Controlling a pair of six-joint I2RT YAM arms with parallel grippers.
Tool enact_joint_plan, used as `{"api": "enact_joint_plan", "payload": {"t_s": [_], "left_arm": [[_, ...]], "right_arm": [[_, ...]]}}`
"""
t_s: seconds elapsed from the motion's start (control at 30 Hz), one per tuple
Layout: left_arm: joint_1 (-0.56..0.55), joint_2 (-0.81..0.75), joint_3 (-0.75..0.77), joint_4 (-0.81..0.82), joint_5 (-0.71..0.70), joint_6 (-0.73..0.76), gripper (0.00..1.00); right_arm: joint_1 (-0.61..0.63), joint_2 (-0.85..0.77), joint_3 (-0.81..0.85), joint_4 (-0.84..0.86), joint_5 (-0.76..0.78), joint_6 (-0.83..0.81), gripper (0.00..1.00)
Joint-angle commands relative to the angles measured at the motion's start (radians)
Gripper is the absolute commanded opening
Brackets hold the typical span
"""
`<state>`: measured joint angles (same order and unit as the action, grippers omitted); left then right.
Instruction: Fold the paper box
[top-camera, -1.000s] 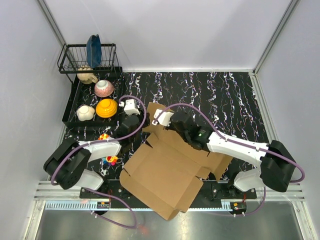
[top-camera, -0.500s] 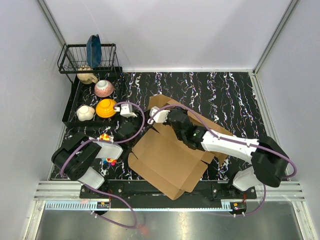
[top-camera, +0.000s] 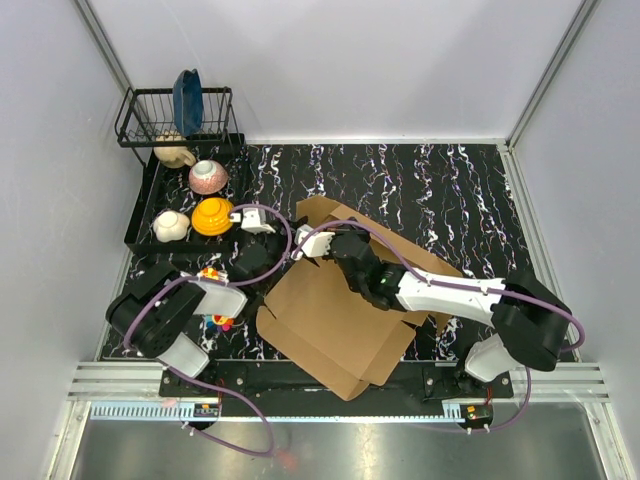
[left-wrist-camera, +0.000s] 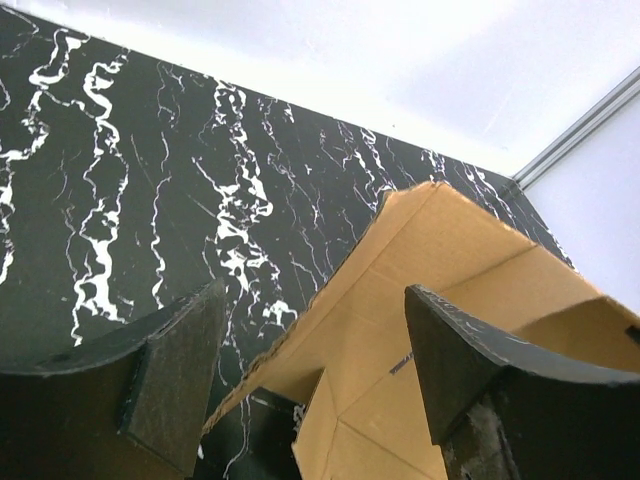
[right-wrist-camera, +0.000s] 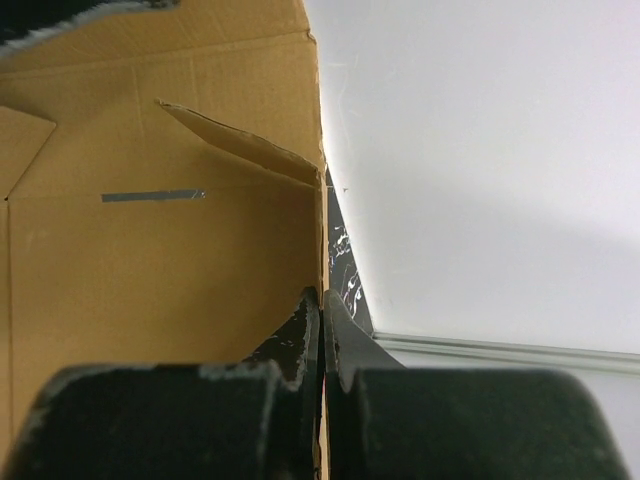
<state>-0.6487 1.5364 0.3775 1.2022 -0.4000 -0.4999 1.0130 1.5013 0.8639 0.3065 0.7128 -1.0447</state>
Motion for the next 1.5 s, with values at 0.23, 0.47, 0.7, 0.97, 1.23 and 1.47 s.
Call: {"api": "enact_joint_plan", "payload": {"t_s": [0.23,0.47,0.7,0.97,1.23,1.47], "left_arm": [[0.001,0.137,0.089,0.138,0.069,-0.005,0.37],[-0.005,0.11,-0.012,0.261,0.084,-0.023,0.09],[-0.041,0.013,-0.054,0.238,0.07,-0.008,0.01],[-0.074,-0.076,-0.037,0.156,0.07,-0.014,0.0],[-0.14,-0.101,-0.055,0.117,0.047,-0.058,0.0],[-0.224,-0.084,-0.103,0.175,-0.01,-0.072,0.0]], "right_arm": [[0.03,-0.032,-0.046,0.013,-0.006,0.12,0.0],[0.035,-0.032,-0.06,0.011,-0.01,0.14,0.0],[0.036,0.007,-0.051,0.025,0.023,0.129,0.0],[0.048,0.03,-0.051,0.049,0.073,0.107,0.0],[0.061,0.04,-0.052,0.066,0.103,0.107,0.0],[0.068,0.023,-0.063,0.074,0.12,0.103,0.0]]}}
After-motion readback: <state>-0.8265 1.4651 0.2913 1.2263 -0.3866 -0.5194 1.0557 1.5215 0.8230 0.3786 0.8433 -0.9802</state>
